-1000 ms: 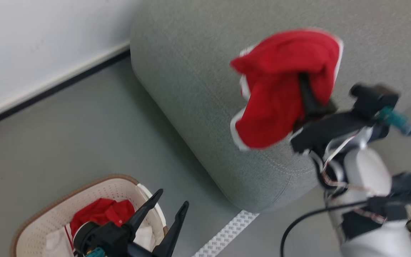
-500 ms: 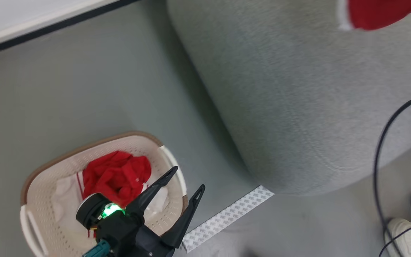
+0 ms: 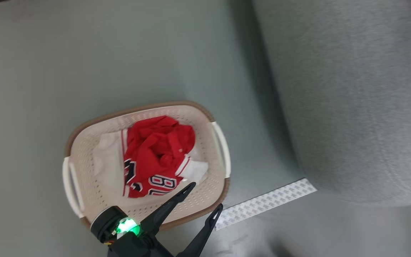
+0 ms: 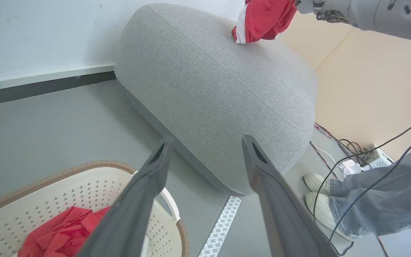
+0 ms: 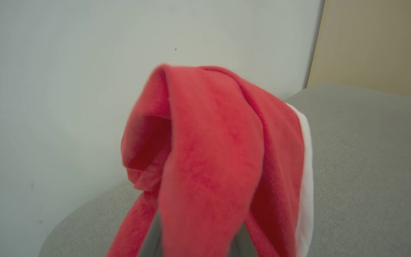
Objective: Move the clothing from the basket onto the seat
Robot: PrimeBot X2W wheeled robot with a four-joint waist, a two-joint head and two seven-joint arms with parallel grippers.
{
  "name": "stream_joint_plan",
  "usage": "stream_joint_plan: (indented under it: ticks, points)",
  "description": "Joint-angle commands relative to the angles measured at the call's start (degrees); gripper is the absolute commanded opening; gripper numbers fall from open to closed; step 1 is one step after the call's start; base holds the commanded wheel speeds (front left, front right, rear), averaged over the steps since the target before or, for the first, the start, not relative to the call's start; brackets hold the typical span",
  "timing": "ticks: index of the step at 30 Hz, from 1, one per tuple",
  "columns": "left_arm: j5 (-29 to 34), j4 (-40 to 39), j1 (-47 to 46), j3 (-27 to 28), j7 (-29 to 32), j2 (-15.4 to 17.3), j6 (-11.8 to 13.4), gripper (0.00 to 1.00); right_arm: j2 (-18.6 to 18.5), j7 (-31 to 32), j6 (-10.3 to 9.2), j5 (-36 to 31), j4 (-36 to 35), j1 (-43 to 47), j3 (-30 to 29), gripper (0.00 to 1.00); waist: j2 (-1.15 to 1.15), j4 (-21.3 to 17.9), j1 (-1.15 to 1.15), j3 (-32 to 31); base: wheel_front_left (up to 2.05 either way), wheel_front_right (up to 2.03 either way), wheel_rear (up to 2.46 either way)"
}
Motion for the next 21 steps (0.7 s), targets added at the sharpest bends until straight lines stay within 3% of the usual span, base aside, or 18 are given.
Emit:
stream_joint_plan:
  ticks: [1, 2, 12, 21]
  points:
    - [0.3, -0.5, 0.7, 0.1, -0.2, 0.3, 0.2, 1.00, -0.3, -0.7, 0.00, -0.6, 1.0, 1.3, -0.4, 0.64, -0.01, 3.1, 0.00, 2.5, 0.00, 0.00, 0.00]
    - [0.4, -0.8, 0.7, 0.2, -0.1, 0.5, 0.3, 1.00, -0.3, -1.2, 0.00, -1.1, 2.1, 1.5, -0.7, 1.00, -0.01, 3.3, 0.00, 2.8, 0.00, 0.00, 0.00]
    - [-0.3, -0.1, -1.2, 0.3, -0.3, 0.3, -0.1, 1.00, 1.8, -3.8, 0.00, -5.0, 7.7, 3.9, 1.8, 1.00, -0.01, 3.2, 0.00, 1.5, 0.00, 0.00, 0.00]
    - [-3.2, 6.0, -2.1, -1.2, -2.9, -3.5, -2.2, 1.00, 1.9, -4.7, 0.00, -9.5, 5.6, 12.7, 12.7, 1.00, -0.01, 5.1, 0.00, -7.9, 0.00, 0.00, 0.00]
